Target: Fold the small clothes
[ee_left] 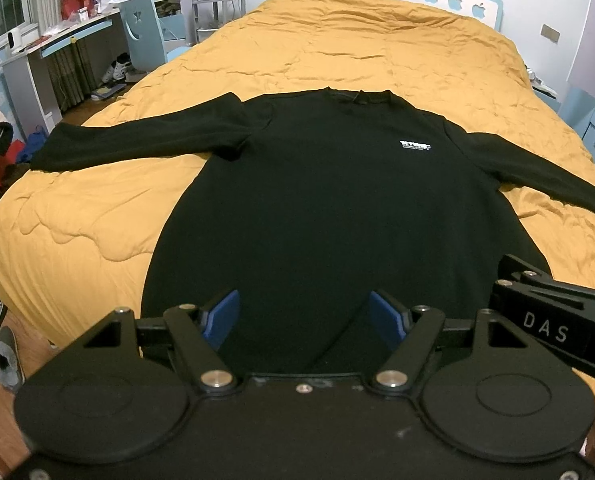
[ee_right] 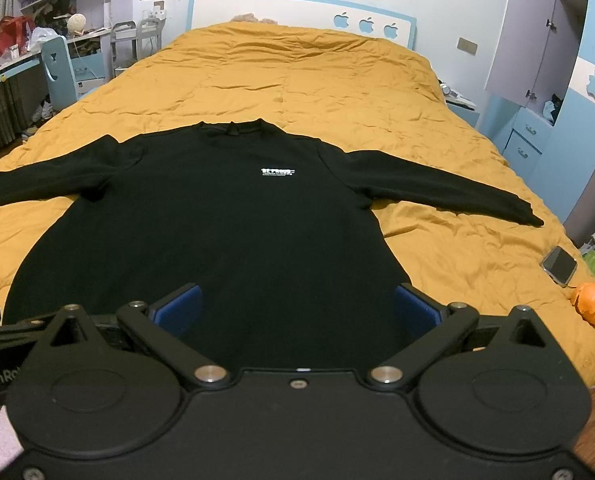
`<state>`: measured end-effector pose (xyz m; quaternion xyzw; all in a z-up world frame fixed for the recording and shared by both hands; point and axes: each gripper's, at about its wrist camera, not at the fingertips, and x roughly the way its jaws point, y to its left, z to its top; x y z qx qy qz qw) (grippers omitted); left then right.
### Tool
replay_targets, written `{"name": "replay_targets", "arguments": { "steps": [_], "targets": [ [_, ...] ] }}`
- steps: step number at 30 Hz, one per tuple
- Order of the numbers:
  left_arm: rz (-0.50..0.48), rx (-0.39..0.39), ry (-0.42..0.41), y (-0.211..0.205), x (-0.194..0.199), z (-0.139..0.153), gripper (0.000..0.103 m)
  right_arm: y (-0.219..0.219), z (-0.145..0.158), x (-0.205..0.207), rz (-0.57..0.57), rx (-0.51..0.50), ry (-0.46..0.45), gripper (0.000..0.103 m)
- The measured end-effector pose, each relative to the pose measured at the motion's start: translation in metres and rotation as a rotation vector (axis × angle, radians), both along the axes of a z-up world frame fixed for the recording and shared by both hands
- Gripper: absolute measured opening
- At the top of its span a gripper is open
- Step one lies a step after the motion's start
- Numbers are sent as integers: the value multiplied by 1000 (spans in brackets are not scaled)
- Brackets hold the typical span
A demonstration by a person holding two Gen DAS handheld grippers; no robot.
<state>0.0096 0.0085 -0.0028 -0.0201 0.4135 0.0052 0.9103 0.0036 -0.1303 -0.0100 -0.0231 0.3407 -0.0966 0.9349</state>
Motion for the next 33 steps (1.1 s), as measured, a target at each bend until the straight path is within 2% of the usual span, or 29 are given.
{"name": "replay_targets", "arguments": {
  "steps": [23,28,33],
  "targets": [
    [-11,-2,15,2,6,-3,76,0,-2,2,-1,2,9,103],
    [-9,-29,0,12,13,-3,76,0,-3,3,4,3,0,103],
    [11,-58,26,32,32,-13,76,11,-2,16,62,-8,-20,103]
  ]
}}
